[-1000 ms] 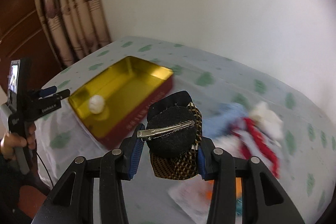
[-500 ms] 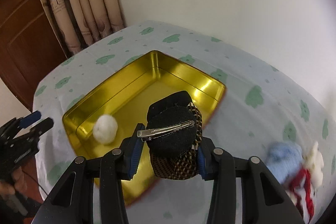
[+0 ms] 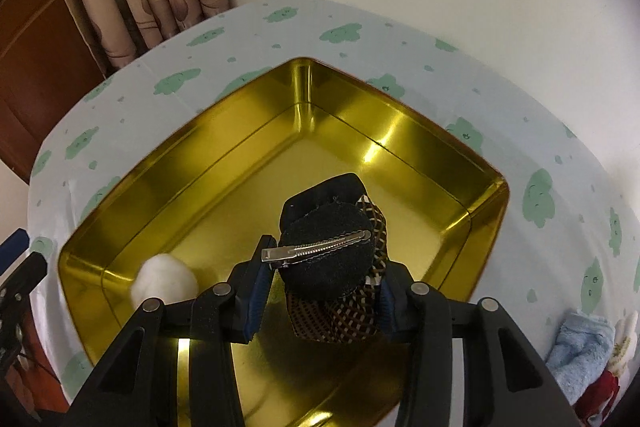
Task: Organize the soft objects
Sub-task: 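Lower the black hat into the red tin and open the right gripper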
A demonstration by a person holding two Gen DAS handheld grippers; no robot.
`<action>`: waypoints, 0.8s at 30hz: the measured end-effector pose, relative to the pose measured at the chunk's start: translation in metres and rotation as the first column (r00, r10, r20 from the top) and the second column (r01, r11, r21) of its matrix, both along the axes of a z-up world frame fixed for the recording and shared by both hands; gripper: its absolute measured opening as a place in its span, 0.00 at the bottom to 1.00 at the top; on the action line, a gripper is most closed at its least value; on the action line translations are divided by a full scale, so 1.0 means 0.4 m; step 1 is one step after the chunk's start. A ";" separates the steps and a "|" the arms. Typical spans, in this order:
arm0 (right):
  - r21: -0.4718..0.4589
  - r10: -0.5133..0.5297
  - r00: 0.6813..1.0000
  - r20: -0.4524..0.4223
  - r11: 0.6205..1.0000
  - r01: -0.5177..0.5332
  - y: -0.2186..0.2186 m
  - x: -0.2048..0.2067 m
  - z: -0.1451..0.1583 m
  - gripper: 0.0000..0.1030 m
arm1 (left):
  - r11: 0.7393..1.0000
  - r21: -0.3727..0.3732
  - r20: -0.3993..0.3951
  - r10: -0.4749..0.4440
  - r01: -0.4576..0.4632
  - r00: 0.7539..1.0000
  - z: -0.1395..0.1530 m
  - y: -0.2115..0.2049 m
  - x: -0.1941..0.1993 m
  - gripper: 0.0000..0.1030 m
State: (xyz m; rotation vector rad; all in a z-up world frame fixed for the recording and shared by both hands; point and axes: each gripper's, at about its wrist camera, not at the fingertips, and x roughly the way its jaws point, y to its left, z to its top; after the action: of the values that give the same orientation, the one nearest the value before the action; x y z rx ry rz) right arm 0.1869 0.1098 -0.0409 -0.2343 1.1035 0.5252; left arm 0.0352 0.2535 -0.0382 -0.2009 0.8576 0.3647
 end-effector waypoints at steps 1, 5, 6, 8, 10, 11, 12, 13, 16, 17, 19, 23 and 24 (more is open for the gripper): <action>-0.003 -0.002 1.000 -0.003 1.000 0.002 0.004 0.004 -0.006 0.42 | 1.000 0.001 0.000 0.000 0.000 1.000 -0.001 0.000 0.001 0.51; 0.000 -0.017 1.000 0.007 1.000 0.017 -0.001 0.010 -0.009 0.51 | 1.000 0.017 0.003 -0.006 0.006 1.000 0.001 -0.007 0.002 0.51; 0.006 -0.025 1.000 0.007 1.000 0.025 -0.004 0.011 -0.008 0.57 | 1.000 0.015 0.003 -0.008 0.008 1.000 0.000 -0.007 0.003 0.51; 0.020 -0.028 1.000 0.002 0.999 0.028 -0.006 0.011 -0.005 0.60 | 1.000 0.006 -0.002 -0.012 0.012 1.000 -0.003 -0.007 0.006 0.51; 0.018 -0.034 0.999 0.005 0.999 0.034 -0.007 0.010 -0.001 0.65 | 1.000 0.004 -0.003 -0.011 0.011 1.000 -0.005 -0.007 0.006 0.51; 0.022 -0.036 0.999 0.008 0.999 0.036 -0.009 0.006 0.004 0.67 | 1.000 0.006 -0.001 -0.010 0.010 1.000 -0.004 -0.007 0.006 0.51; 0.024 -0.034 0.999 0.008 0.999 0.034 -0.011 0.003 0.007 0.68 | 1.000 0.008 0.002 -0.008 0.008 1.000 -0.003 -0.007 0.005 0.51; 0.023 -0.031 0.999 0.008 0.999 0.031 -0.010 0.000 0.011 0.68 | 1.000 0.007 0.003 -0.008 0.008 1.000 -0.003 -0.007 0.006 0.51; 0.036 -0.035 0.999 0.018 0.999 0.034 -0.023 -0.023 0.036 0.68 | 1.000 0.012 0.003 -0.010 0.010 1.000 -0.003 -0.007 0.005 0.51; 0.053 -0.036 0.999 0.030 0.998 0.035 -0.034 -0.038 0.054 0.68 | 1.000 0.014 0.003 -0.012 0.012 1.000 -0.003 -0.008 0.005 0.51; 0.075 -0.036 0.998 0.049 0.997 0.032 -0.054 -0.065 0.085 0.68 | 1.000 0.018 0.003 -0.014 0.014 1.000 -0.003 -0.010 0.006 0.51; 0.103 -0.041 0.995 0.095 0.994 0.031 -0.131 -0.135 0.148 0.68 | 1.000 0.021 -0.003 -0.021 0.021 1.000 -0.005 -0.015 0.007 0.51; 0.104 -0.045 0.994 0.102 0.994 0.034 -0.154 -0.148 0.157 0.68 | 0.999 0.022 -0.004 -0.023 0.023 1.000 -0.005 -0.016 0.007 0.51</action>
State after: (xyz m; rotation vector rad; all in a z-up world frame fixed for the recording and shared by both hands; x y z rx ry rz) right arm 0.1275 0.0482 0.0220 -0.1483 0.9745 0.5269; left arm 0.0380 0.2470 -0.0401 -0.1701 0.8587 0.3527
